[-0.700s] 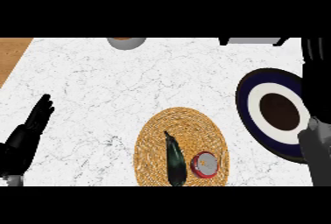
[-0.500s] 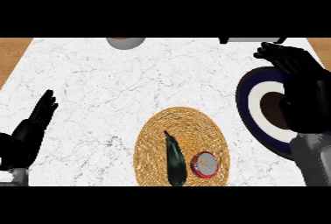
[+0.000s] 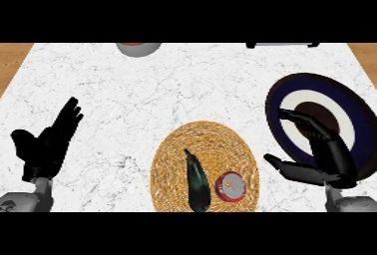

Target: Pick the can from the placemat and place it in the plate

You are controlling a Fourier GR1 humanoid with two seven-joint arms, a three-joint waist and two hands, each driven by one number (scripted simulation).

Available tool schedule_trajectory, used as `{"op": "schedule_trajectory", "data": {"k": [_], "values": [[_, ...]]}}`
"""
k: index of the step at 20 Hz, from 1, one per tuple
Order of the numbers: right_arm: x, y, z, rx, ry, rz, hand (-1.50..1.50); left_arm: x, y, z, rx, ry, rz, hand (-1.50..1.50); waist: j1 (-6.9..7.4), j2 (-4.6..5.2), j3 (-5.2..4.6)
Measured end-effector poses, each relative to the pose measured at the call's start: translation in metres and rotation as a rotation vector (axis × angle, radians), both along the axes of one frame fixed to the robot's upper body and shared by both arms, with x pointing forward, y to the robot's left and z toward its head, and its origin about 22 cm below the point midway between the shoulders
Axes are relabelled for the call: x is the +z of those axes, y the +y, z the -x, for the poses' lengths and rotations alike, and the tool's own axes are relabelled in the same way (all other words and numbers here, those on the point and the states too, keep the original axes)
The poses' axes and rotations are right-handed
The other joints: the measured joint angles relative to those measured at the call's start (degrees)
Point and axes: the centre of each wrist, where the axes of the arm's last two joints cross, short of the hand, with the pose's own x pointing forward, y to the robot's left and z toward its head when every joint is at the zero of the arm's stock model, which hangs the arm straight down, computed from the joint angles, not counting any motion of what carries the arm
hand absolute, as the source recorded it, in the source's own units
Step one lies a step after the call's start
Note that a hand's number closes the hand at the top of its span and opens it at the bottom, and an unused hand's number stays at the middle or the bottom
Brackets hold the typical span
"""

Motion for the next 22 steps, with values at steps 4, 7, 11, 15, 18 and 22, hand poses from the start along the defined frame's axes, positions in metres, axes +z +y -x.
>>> {"op": "schedule_trajectory", "data": {"k": [4,7,11,15,18,22], "values": [[-0.030,-0.009,0.027,0.072,0.025,0.110,-1.50,0.002,-0.004,-0.011,-0.007,0.007,0.009,0.00,0.55,-0.06,0.09],[-0.025,-0.015,0.040,0.110,0.039,0.214,-1.50,0.000,-0.008,-0.013,-0.011,0.012,0.012,0.00,0.73,-0.14,0.09],[-0.010,-0.017,0.056,0.139,0.063,0.333,-1.50,0.005,-0.012,-0.017,-0.012,0.018,0.014,0.00,0.86,-0.22,0.08],[0.008,0.000,0.059,0.149,0.090,0.407,-1.50,0.003,-0.005,-0.020,-0.014,0.016,0.013,0.00,1.07,-0.20,0.06],[0.019,0.009,0.059,0.179,0.135,0.475,-1.50,0.001,-0.011,-0.023,-0.017,0.015,0.011,0.00,1.19,-0.18,0.06],[0.027,0.018,0.060,0.220,0.195,0.578,-1.50,-0.005,-0.012,-0.024,-0.020,0.016,0.013,0.00,1.32,-0.17,0.06]]}}
